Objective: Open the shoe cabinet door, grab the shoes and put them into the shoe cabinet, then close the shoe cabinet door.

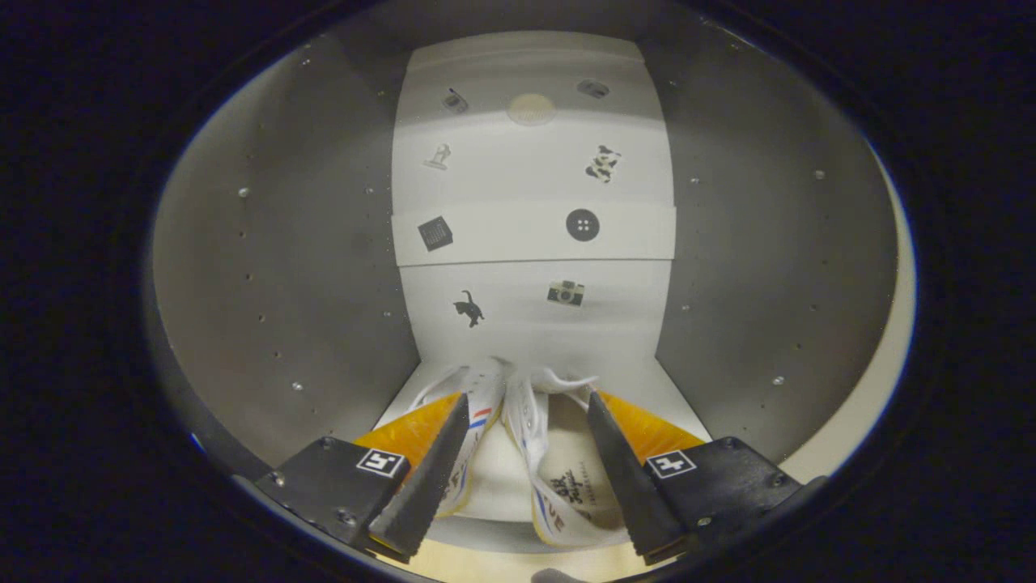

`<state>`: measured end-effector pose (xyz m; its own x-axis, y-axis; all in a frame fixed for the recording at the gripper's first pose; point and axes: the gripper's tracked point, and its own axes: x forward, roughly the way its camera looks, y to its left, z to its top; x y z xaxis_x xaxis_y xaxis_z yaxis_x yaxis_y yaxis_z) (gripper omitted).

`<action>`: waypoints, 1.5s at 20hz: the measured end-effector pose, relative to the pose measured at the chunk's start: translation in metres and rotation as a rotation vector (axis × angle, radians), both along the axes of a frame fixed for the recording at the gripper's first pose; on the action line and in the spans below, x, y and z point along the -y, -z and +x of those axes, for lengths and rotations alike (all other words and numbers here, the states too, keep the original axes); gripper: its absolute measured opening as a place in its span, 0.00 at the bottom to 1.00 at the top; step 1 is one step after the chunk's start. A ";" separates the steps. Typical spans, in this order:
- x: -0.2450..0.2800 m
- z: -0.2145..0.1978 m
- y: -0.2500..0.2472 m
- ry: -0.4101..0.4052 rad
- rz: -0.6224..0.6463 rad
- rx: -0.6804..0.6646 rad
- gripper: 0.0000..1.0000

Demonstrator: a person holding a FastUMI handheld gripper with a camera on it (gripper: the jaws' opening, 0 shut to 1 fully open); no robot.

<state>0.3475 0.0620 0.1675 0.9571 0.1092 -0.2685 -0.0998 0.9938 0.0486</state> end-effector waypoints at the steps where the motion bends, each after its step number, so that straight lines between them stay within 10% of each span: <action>1: 0.001 -0.014 -0.003 0.000 -0.002 0.005 0.94; 18: 0.041 -0.362 -0.050 0.027 0.003 0.158 0.99; 30: 0.238 -0.487 -0.061 0.289 0.034 0.179 0.99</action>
<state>-0.1394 -0.1758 0.2286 0.9815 -0.1670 -0.0938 0.1753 0.9804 0.0897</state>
